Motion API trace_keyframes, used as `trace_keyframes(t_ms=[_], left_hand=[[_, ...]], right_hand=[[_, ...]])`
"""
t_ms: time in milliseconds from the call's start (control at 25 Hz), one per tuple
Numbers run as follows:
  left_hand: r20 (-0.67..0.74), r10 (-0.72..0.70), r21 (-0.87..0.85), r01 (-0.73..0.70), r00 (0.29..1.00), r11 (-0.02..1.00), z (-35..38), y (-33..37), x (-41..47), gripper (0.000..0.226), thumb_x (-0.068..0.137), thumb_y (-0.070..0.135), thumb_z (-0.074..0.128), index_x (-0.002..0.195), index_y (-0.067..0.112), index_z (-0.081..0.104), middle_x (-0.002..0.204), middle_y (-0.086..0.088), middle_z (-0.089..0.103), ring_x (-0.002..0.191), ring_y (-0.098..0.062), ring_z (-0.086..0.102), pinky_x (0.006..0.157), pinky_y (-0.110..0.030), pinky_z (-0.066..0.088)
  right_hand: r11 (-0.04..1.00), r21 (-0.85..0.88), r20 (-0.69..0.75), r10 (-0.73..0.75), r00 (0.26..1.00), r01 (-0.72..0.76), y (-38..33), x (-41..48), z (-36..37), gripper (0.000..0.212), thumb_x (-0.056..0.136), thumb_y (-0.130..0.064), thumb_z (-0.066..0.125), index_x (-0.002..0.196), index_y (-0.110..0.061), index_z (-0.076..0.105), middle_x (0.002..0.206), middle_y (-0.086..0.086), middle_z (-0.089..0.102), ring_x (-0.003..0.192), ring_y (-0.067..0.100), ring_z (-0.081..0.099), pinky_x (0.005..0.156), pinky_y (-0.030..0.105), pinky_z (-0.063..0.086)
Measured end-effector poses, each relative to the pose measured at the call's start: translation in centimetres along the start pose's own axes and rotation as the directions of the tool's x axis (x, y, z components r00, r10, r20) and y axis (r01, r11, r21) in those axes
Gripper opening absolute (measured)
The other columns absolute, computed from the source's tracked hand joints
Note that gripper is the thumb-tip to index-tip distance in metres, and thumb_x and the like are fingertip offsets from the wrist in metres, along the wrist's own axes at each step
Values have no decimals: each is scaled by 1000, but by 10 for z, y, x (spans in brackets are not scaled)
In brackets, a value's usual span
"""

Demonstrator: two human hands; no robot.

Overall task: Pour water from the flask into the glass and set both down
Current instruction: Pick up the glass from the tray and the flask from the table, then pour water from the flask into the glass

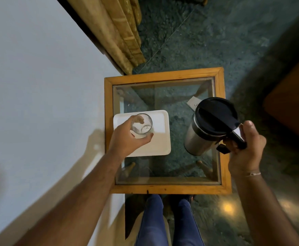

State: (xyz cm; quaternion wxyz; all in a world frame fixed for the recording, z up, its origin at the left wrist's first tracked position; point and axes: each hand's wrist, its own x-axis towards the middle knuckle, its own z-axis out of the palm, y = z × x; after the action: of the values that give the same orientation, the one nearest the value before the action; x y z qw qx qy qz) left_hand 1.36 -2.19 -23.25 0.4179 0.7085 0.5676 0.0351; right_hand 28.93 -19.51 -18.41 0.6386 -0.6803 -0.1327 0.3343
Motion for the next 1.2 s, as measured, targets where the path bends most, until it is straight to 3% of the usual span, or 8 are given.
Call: trace_keyframes(t_ms=[80, 200, 320, 600, 800, 920, 1080, 1200], left_hand=[[-39, 60, -16, -61, 997, 998, -27, 25, -10, 62, 62, 85, 83, 115, 65, 58, 116, 37, 68, 98, -8, 73, 76, -16, 63], [-71, 70, -21, -71, 995, 997, -68, 59, -30, 99, 53, 105, 68, 134, 47, 62, 128, 13, 79, 105, -19, 78, 85, -36, 72], [-102, 111, -72, -119, 989, 990, -116, 98, -52, 102, 60, 96, 74, 141, 34, 65, 136, 7, 79, 116, -20, 77, 97, -46, 70], [-157, 286, -151, -310, 945, 939, -240, 210, -108, 67, 71, 62, 91, 131, 42, 68, 124, 18, 80, 116, -12, 77, 101, -42, 67], [-219, 408, -212, -452, 886, 867, -329, 285, -143, 63, 63, 94, 78, 120, 74, 59, 116, 51, 69, 112, 16, 70, 87, -22, 67], [-311, 455, -211, -527, 834, 823, -367, 315, -155, 68, 61, 97, 75, 119, 64, 64, 118, 47, 71, 111, 8, 75, 89, -23, 69], [-427, 521, -171, -632, 739, 756, -402, 350, -175, 62, 59, 102, 70, 114, 78, 56, 111, 53, 69, 109, 20, 69, 73, -3, 59], [-451, 546, -128, -657, 706, 743, -418, 370, -182, 63, 59, 103, 71, 114, 74, 58, 107, 45, 75, 105, 15, 72, 72, -11, 61]], right_hand=[[1000, 3, 46, -11, 999, 10, -33, -3, -1, 67, 100, -48, 55, 56, -1, 37, 48, 11, 28, 43, 29, 26, 49, 31, 28], [998, 55, 148, -28, 989, 20, -98, -11, 5, 59, 97, -61, 59, 53, -21, 56, 47, -1, 45, 44, 32, 35, 48, 40, 31], [995, 95, 158, -57, 986, 42, -173, -21, 21, 64, 91, -70, 63, 50, -22, 50, 47, 2, 37, 46, 33, 29, 50, 42, 27], [948, 297, 85, -147, 985, 116, -345, -67, 61, 50, 81, -71, 74, 64, -25, 60, 51, -10, 47, 41, 8, 39, 41, 16, 34], [898, 416, -31, -142, 989, 142, -450, -89, 79, 60, 65, -84, 75, 58, -26, 60, 47, -10, 46, 37, 8, 37, 38, 16, 30], [899, 404, -27, -172, 985, 168, -509, -102, 85, 61, 68, -82, 75, 54, -25, 56, 49, -7, 42, 40, 11, 34, 44, 22, 27], [874, 403, -40, -280, 959, 272, -582, -119, 83, 50, 78, -68, 70, 55, -26, 57, 51, -6, 36, 43, 12, 29, 42, 23, 26], [859, 395, -35, -340, 940, 326, -626, -127, 82, 46, 84, -65, 70, 59, -27, 68, 50, -9, 39, 43, 9, 31, 43, 25, 27]])
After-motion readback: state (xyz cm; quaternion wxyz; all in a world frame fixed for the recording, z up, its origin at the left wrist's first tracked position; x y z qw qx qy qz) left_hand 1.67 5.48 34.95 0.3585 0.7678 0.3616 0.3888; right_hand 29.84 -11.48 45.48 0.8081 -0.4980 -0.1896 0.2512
